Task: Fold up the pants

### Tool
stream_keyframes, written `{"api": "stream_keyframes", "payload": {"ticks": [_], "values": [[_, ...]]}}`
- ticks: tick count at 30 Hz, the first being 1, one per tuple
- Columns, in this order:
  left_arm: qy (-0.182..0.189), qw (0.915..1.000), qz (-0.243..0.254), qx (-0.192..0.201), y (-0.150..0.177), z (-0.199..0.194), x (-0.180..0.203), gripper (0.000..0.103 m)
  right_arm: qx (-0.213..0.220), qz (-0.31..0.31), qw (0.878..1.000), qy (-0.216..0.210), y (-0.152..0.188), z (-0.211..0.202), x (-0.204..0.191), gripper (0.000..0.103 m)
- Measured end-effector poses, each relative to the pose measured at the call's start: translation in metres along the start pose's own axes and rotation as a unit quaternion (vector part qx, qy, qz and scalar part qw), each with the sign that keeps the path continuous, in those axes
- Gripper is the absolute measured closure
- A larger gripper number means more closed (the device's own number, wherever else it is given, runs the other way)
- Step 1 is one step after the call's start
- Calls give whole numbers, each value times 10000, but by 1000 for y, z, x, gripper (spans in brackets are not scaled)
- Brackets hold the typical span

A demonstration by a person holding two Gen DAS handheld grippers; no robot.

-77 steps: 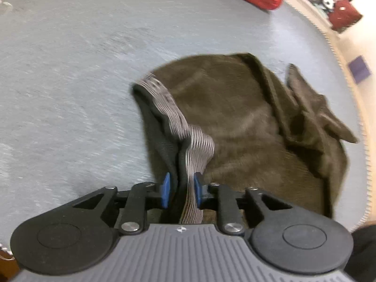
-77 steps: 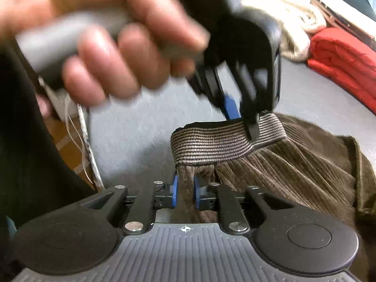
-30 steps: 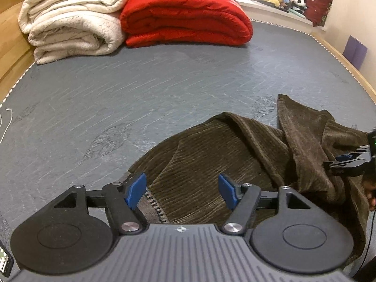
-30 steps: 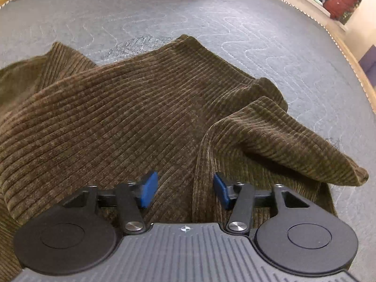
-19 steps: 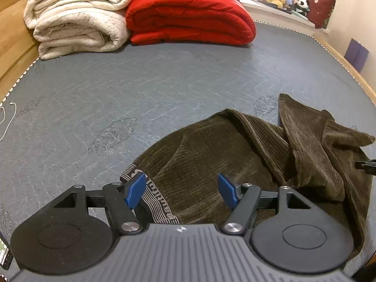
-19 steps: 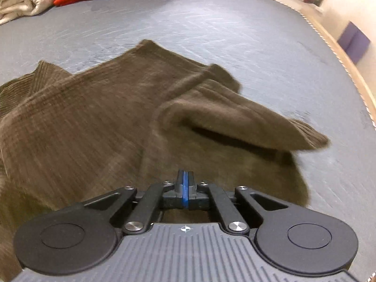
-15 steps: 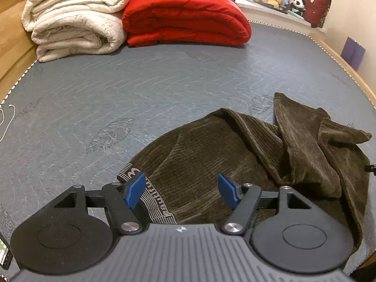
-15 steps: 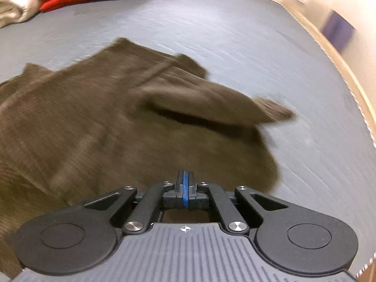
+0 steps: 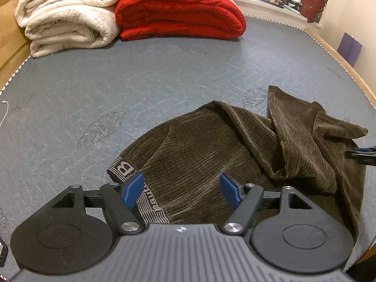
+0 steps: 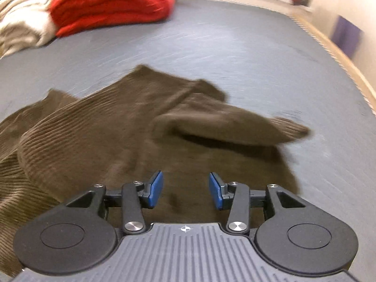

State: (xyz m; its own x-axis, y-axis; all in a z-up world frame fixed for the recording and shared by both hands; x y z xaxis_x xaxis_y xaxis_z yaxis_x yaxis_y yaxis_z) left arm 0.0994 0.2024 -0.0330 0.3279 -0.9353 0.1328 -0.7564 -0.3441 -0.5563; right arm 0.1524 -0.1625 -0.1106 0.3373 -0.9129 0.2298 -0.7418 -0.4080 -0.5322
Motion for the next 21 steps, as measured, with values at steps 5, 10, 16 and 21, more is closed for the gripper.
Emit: {"api": "stream_keyframes", "payload": {"ticks": [5,10,16,21], "values": [[18,9999,115,-50,-1,5,5,27,-325,-559,9979,-22,-26,42,-50,50],[7,9999,144,-75,-8,10,-1,27,-842,-980,9914,212,-27,79,-66,46],[13,10000,-42,-27,-21,11,-10,26,-740,-554,9956,-154,-32,74,-53,93],[89,10000,36,4,-19,6,1,26,-626,-244,9976,-161,-16,50,-20,101]]}}
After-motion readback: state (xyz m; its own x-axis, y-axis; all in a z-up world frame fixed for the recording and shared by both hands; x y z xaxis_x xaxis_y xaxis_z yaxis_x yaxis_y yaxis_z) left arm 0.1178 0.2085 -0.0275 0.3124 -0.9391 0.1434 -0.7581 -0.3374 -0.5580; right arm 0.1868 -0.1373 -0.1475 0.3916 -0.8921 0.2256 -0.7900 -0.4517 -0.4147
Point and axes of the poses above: each gripper's, at about its wrist camera, not at the fingertips, and z roughly the way its jaws point, x to its right, y to its underside, the point moved 6 cm from there along z, roughly the way its jaws point, and after that the axes turned 11 degrees about -z, right-handed, at the moved point
